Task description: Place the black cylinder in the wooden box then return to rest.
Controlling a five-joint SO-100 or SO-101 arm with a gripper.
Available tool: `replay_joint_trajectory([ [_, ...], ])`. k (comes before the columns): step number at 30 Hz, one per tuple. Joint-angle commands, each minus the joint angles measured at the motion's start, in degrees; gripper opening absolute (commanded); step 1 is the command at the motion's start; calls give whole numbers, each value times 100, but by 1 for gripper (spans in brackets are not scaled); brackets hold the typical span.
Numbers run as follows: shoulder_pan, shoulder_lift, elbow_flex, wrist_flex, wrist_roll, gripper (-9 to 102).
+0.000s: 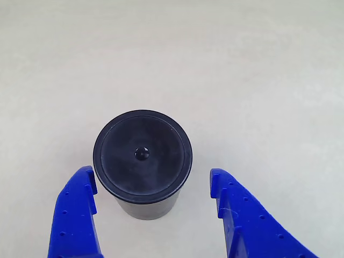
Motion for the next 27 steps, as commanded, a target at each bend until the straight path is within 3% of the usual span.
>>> replay_joint_trajectory([
  [1, 26, -193, -809, -246, 44, 32],
  [27, -105, 255, -1345, -369, 123, 27],
])
